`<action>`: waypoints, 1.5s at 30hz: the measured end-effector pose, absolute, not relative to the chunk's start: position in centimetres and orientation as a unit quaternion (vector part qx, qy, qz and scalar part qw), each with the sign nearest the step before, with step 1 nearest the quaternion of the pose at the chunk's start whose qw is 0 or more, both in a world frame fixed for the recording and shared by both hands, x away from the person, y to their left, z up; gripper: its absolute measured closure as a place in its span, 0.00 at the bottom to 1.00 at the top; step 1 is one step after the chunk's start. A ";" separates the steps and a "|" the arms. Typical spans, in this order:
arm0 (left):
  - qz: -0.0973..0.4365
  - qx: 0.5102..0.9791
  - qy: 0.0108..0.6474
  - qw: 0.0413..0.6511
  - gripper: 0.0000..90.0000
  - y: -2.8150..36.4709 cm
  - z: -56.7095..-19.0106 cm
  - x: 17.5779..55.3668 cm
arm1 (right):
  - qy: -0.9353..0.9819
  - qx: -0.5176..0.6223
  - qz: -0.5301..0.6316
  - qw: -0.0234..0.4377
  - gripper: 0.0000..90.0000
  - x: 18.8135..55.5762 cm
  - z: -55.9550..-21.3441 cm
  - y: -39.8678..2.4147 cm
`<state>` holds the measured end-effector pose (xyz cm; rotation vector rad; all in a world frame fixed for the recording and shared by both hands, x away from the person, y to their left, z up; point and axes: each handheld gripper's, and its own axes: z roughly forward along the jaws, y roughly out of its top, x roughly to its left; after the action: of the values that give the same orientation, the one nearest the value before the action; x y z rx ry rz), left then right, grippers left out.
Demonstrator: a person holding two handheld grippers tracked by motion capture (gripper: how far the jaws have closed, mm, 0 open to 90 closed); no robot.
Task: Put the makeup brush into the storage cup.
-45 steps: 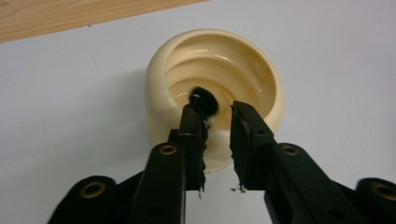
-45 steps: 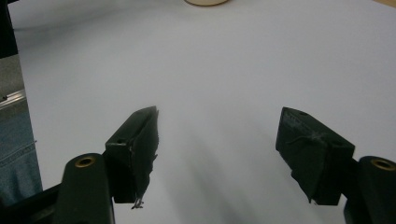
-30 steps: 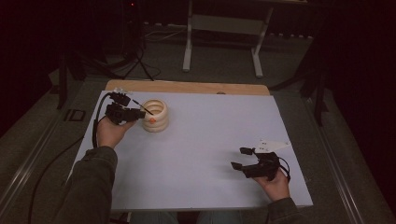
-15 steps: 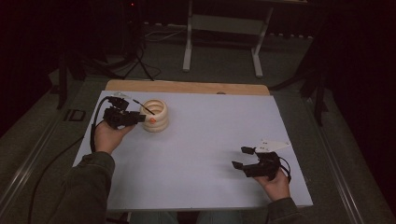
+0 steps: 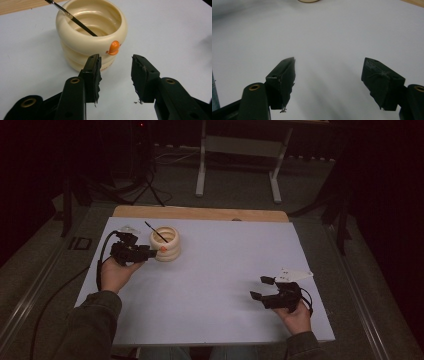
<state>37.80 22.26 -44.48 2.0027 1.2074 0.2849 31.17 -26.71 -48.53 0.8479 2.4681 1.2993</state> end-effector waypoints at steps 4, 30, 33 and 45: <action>0.114 0.787 0.465 0.390 0.64 22.1 -44.3 37.5 | 0.841 0.290 0.442 0.113 0.30 31.3 -48.6 -26.7; 0.117 0.801 0.432 0.397 0.51 20.2 -45.3 35.3 | 0.843 0.301 0.429 0.121 0.28 31.3 -48.9 -27.1; 0.119 0.801 0.427 0.403 0.49 20.1 -45.2 35.0 | 0.842 0.304 0.428 0.123 0.27 31.3 -49.0 -27.2; 0.121 0.803 0.415 0.411 0.41 20.1 -45.9 33.9 | 0.842 0.311 0.424 0.125 0.26 31.3 -49.1 -27.5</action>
<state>33.87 20.10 -45.85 2.0209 1.0450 0.3047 31.28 -27.55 -49.09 0.9052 2.4523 1.2355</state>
